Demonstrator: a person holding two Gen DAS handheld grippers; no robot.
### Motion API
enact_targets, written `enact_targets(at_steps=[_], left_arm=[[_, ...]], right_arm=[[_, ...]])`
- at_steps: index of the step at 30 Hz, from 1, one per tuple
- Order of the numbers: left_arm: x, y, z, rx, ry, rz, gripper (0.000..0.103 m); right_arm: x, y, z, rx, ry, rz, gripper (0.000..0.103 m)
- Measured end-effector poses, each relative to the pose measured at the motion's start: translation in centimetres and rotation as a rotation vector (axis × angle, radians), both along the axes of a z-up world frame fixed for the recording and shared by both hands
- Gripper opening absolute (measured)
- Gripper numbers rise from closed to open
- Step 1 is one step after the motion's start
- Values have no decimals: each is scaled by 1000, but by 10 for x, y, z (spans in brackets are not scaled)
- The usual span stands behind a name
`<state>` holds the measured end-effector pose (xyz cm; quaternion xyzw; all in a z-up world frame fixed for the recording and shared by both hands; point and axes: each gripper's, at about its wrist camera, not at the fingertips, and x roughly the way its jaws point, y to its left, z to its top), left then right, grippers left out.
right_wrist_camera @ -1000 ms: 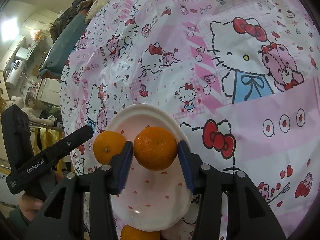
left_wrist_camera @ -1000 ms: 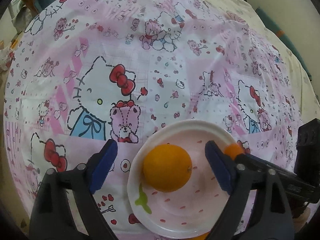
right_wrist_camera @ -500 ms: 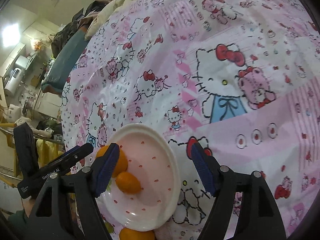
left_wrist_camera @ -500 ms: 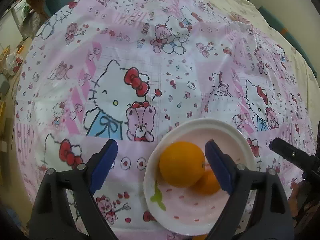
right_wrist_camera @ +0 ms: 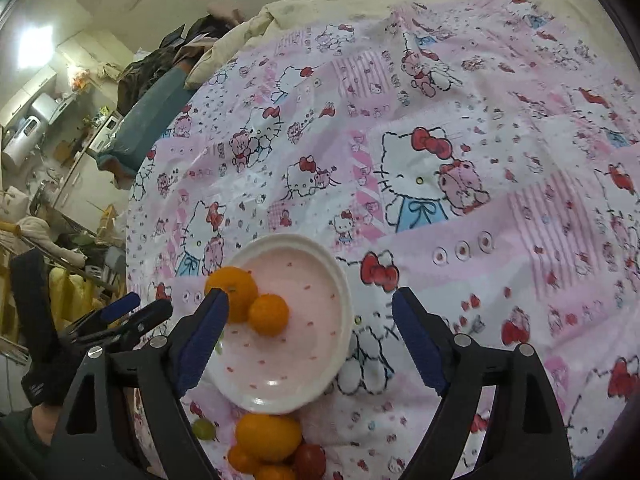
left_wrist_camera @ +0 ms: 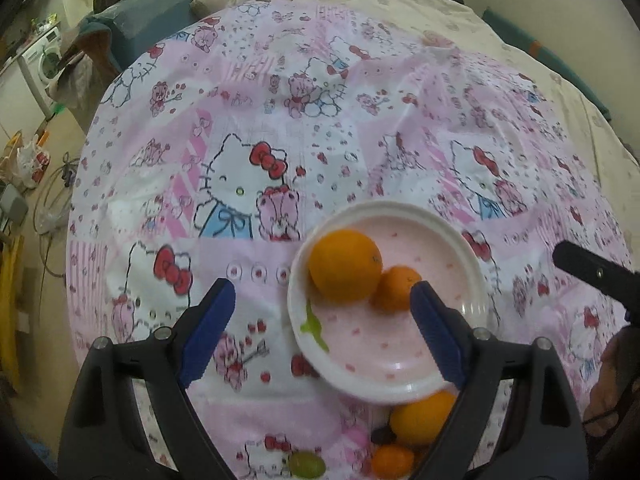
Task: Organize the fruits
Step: 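Withdraw both grippers from the plate back toward the fruit pile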
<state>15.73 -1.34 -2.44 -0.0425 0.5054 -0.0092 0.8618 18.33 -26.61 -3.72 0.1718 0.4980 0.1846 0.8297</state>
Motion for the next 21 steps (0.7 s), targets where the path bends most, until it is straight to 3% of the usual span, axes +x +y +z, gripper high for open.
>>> enact_targets(at_steps=[21], left_arm=[[-82, -8, 18, 22, -48, -18, 87]], right_arm=[[-109, -23, 15, -43, -37, -95, 86]])
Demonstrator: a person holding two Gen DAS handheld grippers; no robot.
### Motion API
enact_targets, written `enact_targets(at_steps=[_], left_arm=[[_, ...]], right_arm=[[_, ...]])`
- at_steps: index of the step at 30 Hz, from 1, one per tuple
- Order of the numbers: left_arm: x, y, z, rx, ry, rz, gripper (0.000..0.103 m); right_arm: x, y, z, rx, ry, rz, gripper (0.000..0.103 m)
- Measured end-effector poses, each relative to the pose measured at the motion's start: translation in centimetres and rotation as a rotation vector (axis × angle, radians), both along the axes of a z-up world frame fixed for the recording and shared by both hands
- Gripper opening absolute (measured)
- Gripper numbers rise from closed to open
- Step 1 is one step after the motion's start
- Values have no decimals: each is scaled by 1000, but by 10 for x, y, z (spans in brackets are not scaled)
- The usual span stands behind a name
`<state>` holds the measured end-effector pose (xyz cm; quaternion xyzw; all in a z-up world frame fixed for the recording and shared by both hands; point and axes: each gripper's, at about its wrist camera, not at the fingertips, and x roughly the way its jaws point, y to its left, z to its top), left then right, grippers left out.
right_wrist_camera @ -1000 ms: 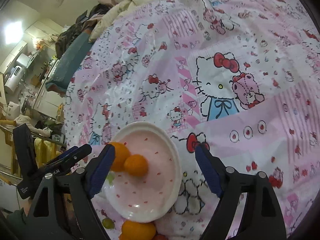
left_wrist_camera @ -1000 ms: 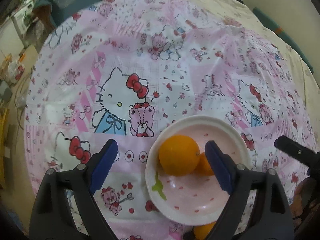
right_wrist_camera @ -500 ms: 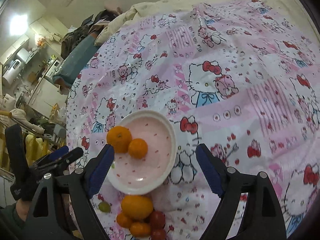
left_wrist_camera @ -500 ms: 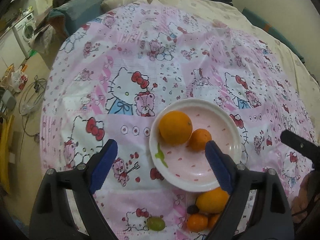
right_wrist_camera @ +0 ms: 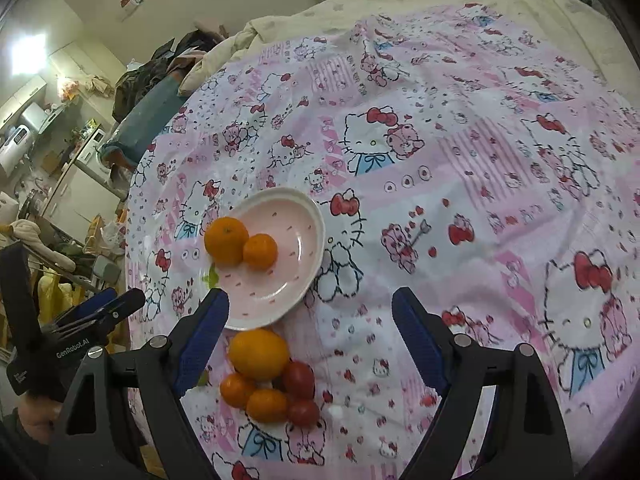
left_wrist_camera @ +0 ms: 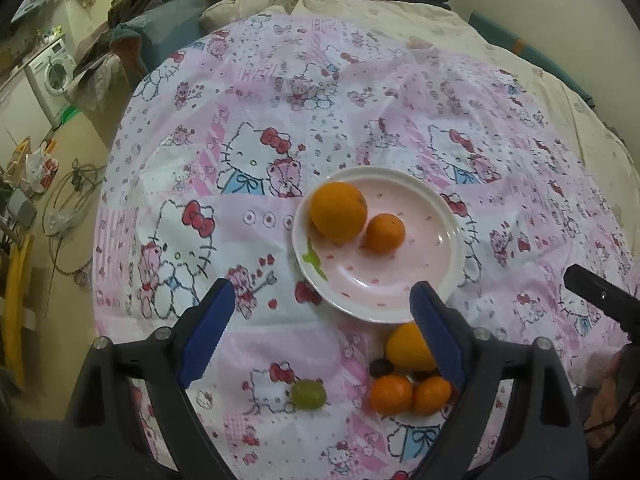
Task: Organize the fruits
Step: 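Withdraw both grippers from the plate back toward the fruit pile, then close the left gripper on another large orange and lift it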
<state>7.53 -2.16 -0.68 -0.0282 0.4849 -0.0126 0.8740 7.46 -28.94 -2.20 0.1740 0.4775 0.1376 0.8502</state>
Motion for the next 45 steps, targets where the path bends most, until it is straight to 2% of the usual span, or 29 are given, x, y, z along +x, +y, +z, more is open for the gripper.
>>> enact_targets(at_steps=[6, 12, 19, 24, 31, 34, 37, 39, 45], left_arm=[[-8, -7, -6, 9, 6, -12, 87], [-5, -14, -18, 13, 48, -19, 87], [3, -31, -42, 15, 173, -45, 87], [11, -58, -71, 2, 311, -101, 87], [18, -86, -104, -18, 401, -99, 86], [23, -94, -114, -7, 416, -93, 84], [25, -97, -117, -17, 411, -85, 75], [27, -98, -117, -30, 413, -92, 61], [28, -102, -116, -26, 416, -104, 56]], right_arm=[[-27, -1, 7, -33, -42, -8, 86], [-34, -12, -4, -31, -8, -50, 86], [-29, -32, -13, -31, 39, -145, 86], [-23, -47, -17, 45, 71, -199, 86], [-18, -60, -23, 133, 111, -225, 86], [-16, -65, -23, 192, 108, -229, 86], [-14, -67, -23, 222, 104, -234, 86], [-13, -67, -23, 221, 109, -235, 86], [-12, -64, -23, 220, 108, -223, 86]])
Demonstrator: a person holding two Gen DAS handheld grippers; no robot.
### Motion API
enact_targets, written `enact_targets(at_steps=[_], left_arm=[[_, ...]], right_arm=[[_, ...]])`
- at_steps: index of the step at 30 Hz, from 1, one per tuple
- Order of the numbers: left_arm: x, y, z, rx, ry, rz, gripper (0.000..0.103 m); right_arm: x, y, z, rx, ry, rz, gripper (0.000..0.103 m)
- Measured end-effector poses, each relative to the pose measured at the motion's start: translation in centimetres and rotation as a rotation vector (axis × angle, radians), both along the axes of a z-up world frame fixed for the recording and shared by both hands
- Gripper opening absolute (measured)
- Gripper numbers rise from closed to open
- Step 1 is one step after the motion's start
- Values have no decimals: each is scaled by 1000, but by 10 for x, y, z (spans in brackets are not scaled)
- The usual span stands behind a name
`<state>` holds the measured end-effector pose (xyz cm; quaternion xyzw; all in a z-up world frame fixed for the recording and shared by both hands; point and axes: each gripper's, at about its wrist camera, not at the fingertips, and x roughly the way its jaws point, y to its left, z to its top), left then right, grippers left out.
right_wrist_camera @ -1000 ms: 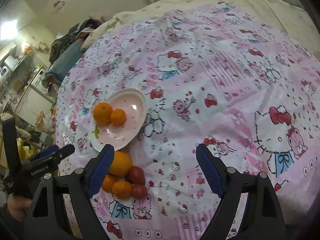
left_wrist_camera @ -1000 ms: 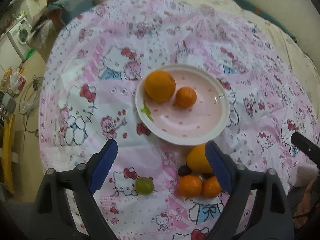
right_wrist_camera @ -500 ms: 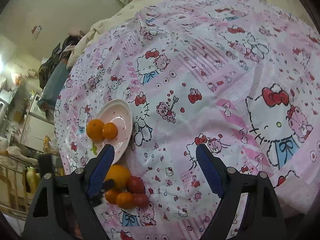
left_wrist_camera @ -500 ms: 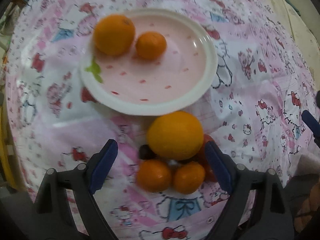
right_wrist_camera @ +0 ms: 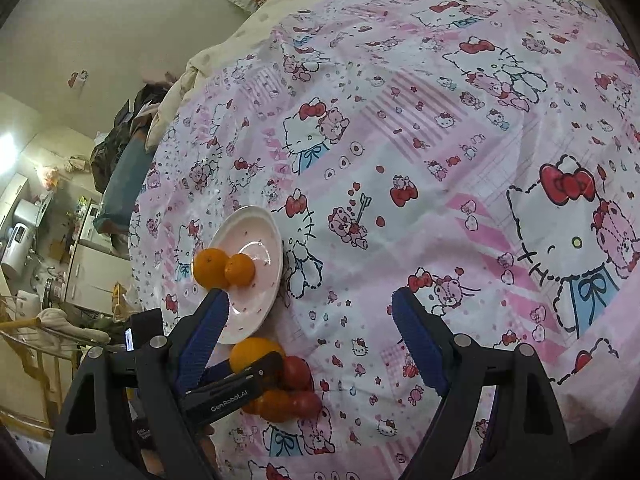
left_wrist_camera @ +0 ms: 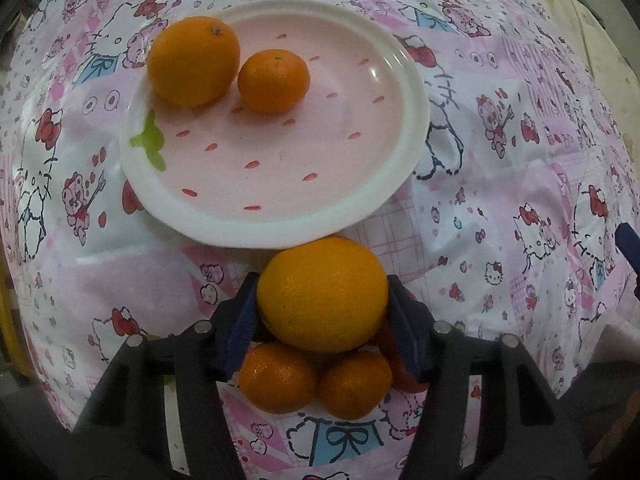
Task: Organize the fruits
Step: 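Close the left gripper on another large orange and lift it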
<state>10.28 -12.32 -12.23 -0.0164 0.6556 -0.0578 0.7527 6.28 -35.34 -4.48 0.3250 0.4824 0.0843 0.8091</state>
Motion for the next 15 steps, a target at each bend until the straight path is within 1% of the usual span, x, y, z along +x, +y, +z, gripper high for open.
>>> enact_targets(at_steps=[3, 5, 11, 15], left_arm=[[-3, 1, 8, -8, -2, 0, 55], [-8, 5, 18, -13, -12, 0, 55], [-20, 15, 63, -42, -94, -10, 55], [-26, 36, 93, -48, -146, -5, 55]], right_arm=[[0, 2, 0, -4, 0, 7, 86], [1, 4, -1, -5, 3, 13, 86], [0, 9, 0, -3, 1, 27, 86], [1, 13, -1, 13, 8, 33, 86]])
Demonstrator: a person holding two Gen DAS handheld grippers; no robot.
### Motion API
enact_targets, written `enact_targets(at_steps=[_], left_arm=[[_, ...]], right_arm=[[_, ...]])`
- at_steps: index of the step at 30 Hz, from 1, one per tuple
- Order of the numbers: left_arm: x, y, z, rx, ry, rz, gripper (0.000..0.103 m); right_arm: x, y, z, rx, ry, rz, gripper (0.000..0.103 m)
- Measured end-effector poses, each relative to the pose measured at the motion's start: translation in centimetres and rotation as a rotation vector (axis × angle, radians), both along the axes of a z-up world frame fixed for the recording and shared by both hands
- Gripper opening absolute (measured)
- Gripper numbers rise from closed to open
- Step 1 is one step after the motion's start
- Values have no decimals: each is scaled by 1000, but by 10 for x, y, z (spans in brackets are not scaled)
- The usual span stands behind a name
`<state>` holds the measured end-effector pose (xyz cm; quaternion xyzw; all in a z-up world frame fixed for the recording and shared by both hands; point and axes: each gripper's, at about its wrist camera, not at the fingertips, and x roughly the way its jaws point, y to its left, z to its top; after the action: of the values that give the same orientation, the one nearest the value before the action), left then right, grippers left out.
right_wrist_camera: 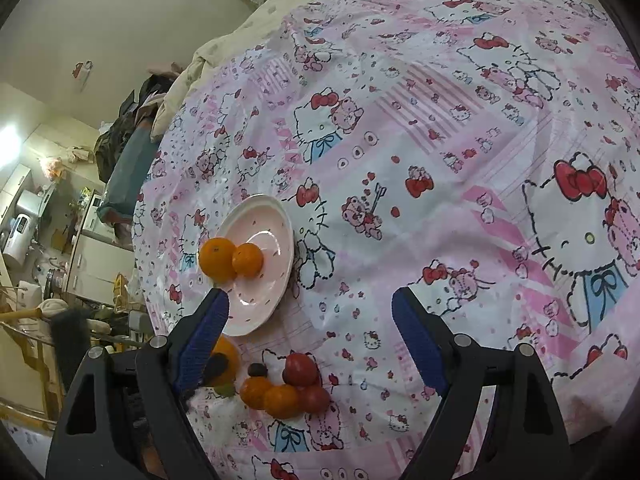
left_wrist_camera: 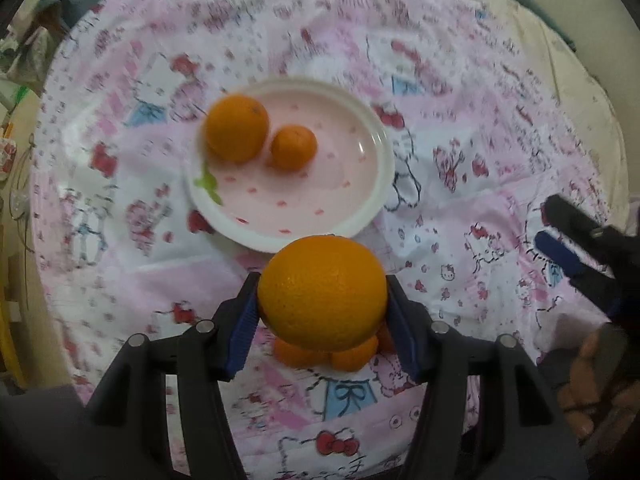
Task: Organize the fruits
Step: 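Close the left gripper on another large orange and lift it, then close the right gripper on the dark grape while the left gripper holds the orange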
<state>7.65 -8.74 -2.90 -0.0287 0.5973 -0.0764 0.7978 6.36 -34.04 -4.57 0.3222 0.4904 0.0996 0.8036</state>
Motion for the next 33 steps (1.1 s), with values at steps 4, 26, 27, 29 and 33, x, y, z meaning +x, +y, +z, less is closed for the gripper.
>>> enact_targets(at_steps=[4, 26, 27, 29, 33], left_arm=[[-3, 25, 15, 15, -35, 16, 55], [-5, 117, -1, -17, -54, 198, 54], [-4, 120, -1, -30, -49, 214, 54], [-2, 124, -1, -51, -40, 233, 54], [1, 131, 4, -53, -48, 267, 54]], right_arm=[[1, 10, 0, 4, 4, 19, 86], [11, 94, -28, -100, 119, 337, 86], [13, 103, -29, -95, 130, 377, 85], [17, 120, -32, -80, 145, 448, 75], [31, 159, -51, -92, 234, 550, 53]])
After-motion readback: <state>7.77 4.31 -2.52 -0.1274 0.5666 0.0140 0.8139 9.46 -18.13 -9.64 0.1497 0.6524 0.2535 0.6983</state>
